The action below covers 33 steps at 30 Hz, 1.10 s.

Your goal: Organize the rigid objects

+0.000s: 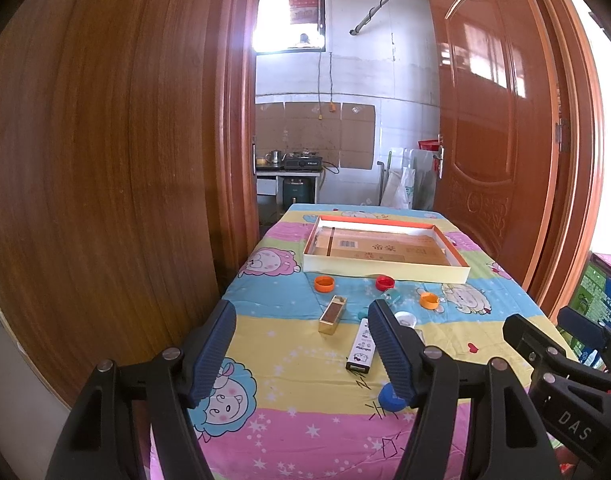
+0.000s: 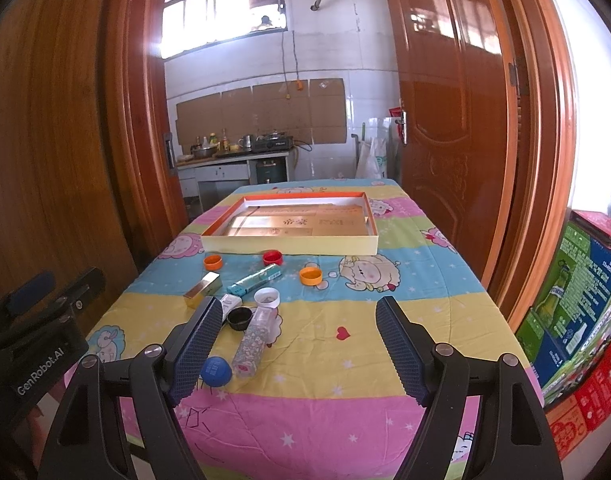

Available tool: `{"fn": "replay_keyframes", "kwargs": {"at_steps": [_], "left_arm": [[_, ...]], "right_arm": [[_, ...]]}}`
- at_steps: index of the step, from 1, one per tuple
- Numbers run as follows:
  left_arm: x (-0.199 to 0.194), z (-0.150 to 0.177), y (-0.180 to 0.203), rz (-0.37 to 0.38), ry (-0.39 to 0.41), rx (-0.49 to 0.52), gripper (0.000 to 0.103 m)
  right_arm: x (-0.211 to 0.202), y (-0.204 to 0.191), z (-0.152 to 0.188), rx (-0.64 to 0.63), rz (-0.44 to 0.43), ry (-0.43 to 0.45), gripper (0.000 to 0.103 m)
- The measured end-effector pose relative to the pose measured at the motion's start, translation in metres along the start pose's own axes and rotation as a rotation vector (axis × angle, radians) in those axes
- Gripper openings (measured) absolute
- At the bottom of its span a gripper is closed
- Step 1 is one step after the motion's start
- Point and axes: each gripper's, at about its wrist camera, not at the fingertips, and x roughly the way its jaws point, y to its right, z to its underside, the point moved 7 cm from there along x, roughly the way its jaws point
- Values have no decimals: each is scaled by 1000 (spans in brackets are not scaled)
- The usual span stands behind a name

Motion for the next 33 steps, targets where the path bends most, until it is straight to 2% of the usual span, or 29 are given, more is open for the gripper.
{"fn": "replay_keyframes", "kwargs": {"at_steps": [33], "left_arm": [[2, 5, 0, 6, -17, -2, 69]], "right_arm": [[1, -1, 4, -3, 1, -5, 80]]}}
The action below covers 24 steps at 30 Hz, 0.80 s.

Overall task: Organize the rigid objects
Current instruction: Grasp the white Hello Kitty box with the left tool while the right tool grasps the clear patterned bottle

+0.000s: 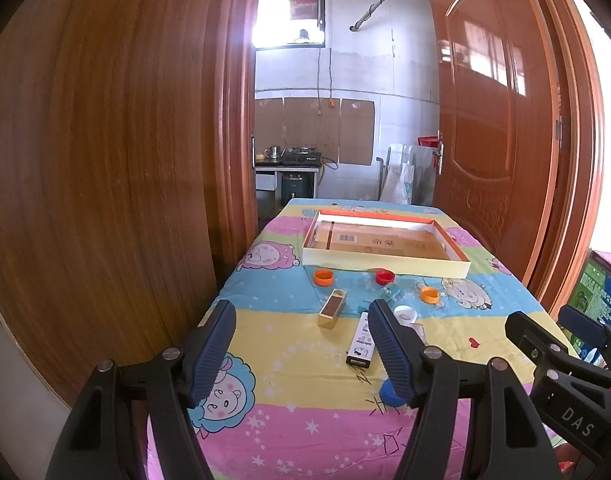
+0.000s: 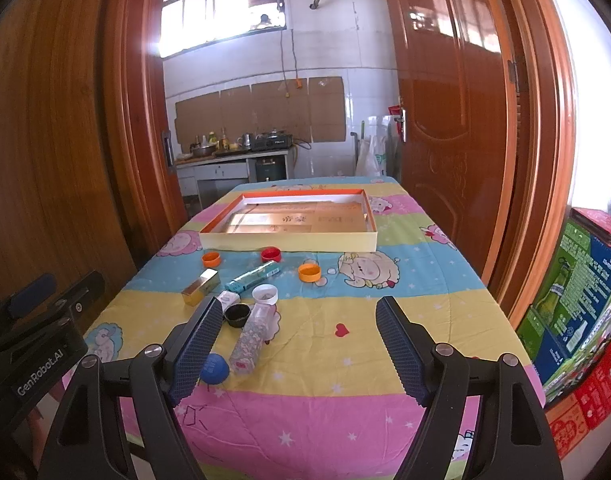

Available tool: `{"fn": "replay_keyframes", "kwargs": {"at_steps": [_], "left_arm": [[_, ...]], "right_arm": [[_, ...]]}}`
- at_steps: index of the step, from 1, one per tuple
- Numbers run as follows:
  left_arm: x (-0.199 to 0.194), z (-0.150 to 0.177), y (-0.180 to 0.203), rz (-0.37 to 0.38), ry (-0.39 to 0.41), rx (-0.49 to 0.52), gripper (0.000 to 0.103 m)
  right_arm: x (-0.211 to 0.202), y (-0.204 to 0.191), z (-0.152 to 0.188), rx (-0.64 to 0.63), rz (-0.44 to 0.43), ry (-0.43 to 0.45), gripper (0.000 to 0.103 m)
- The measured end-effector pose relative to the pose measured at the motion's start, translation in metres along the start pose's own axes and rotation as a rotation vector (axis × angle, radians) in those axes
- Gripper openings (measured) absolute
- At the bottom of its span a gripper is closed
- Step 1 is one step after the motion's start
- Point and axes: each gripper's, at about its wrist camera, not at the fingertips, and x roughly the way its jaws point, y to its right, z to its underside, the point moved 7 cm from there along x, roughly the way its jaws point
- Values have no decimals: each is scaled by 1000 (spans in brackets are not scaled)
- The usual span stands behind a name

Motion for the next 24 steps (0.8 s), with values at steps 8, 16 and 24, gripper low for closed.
{"fn": "replay_keyframes", "kwargs": {"at_steps": [8, 16, 24], "left_arm": [[7, 3, -2, 3, -19, 1, 69], [28, 13, -7, 5, -81, 23, 69], [52, 34, -6, 58, -142, 74, 69]], "right_arm": [[5, 4, 3, 4, -2, -15, 80], [19, 9, 12, -15, 14, -48, 80], [52, 10, 31, -17, -34, -130, 80]]}}
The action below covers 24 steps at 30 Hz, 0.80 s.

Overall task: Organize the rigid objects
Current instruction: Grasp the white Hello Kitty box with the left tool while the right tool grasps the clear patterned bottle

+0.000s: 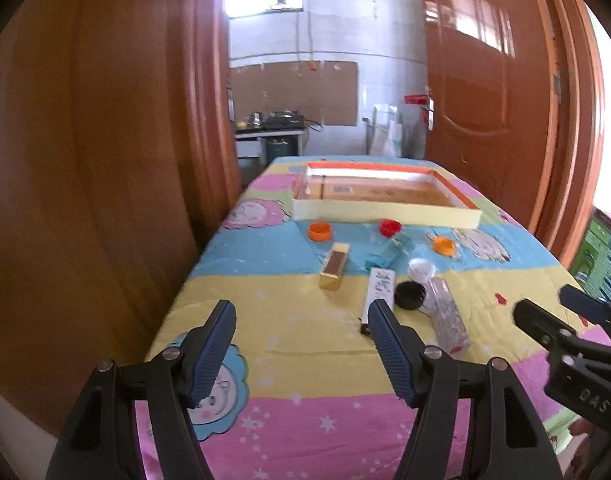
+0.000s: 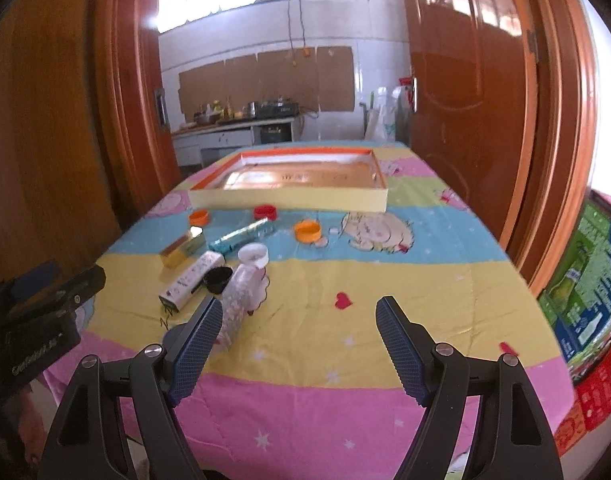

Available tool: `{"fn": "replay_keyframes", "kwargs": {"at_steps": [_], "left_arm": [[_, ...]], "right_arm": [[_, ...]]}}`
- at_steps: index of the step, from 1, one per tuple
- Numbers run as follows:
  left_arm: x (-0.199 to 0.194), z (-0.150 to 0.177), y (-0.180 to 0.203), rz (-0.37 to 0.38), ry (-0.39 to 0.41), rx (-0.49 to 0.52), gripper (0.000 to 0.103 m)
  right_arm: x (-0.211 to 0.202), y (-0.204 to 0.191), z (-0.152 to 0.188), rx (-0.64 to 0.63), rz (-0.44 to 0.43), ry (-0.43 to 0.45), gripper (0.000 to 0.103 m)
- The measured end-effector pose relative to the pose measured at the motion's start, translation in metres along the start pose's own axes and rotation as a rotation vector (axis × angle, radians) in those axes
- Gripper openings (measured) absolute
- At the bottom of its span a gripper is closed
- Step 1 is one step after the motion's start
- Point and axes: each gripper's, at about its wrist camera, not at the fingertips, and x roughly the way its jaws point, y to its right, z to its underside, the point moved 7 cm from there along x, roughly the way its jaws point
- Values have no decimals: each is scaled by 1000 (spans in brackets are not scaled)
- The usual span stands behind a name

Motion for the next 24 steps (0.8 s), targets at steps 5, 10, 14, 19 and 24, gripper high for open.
{"fn": "replay_keyframes", "kwargs": {"at_steps": [5, 10, 14, 19, 24], "left_arm": [[15, 2, -1, 28, -32, -4, 69], [24, -2, -5, 26, -40, 11, 69], [30, -5, -7, 40, -57, 25, 69], [42, -7, 10, 123, -102, 95, 69], [53, -7, 31, 201, -147, 146, 64]], "right_arm": [[25, -8, -5, 38, -49, -48, 80], [60, -27, -8, 28, -72, -135, 80], [83, -34, -3, 14, -47, -210, 80], [91, -35, -3, -6, -12, -232, 44], [90, -35, -3, -38, -47, -244, 20]]}}
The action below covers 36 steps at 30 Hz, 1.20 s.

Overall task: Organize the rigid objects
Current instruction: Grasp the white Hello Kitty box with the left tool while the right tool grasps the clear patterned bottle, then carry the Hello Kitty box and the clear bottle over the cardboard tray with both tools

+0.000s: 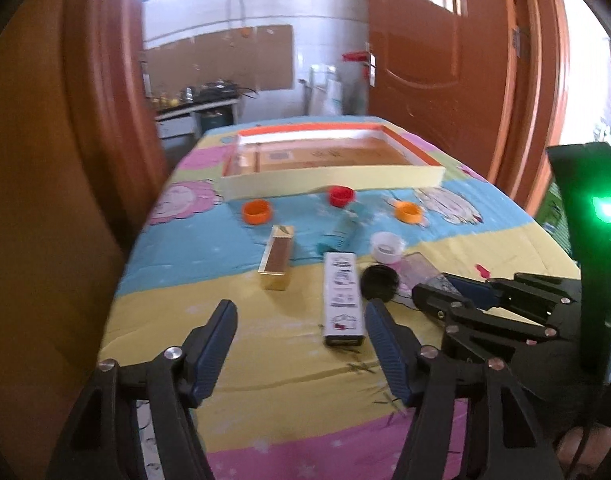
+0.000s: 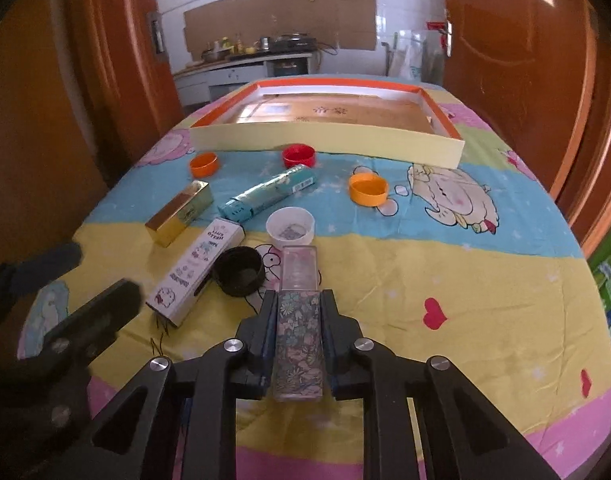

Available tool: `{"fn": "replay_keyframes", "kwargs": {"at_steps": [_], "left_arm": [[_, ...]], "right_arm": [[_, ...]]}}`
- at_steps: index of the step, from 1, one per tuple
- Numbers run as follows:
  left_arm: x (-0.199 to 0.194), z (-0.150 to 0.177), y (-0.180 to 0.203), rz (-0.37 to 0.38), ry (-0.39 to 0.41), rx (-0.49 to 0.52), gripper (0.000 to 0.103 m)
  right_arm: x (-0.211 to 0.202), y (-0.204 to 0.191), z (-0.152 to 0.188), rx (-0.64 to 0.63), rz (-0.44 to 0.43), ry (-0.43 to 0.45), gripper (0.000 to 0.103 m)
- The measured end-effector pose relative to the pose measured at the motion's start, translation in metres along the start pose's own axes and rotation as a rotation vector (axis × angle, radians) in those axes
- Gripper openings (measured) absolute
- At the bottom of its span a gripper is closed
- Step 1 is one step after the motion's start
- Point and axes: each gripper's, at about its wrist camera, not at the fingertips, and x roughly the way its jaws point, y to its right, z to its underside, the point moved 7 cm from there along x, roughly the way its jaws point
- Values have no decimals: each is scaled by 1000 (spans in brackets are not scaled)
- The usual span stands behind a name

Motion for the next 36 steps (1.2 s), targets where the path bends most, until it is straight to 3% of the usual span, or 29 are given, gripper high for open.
{"fn": "replay_keyframes", "kwargs": {"at_steps": [3, 7, 12, 14, 16, 29, 36], "left_arm": [[12, -1, 11, 49, -43, 24, 64], [27, 2, 20, -3, -82, 96, 63], [46, 4, 20, 10, -139, 83, 45], [48, 2, 22, 29, -134, 79, 31], [49, 2, 22, 51, -132, 60, 25], [33, 1, 15, 26, -95, 0, 25], [9, -23, 0, 20, -42, -32, 25]], "right_arm": [[-2, 9, 0, 27, -35, -10, 20], [-6, 23, 2, 36, -5, -7, 20], [-9, 33, 4, 46, -19, -7, 20], [-9, 36, 5, 52, -30, -6, 20], [-10, 38, 6, 56, -34, -5, 20], [-22, 43, 3, 40, -42, 23, 20], [-38, 43, -12, -6, -55, 57, 20]]}}
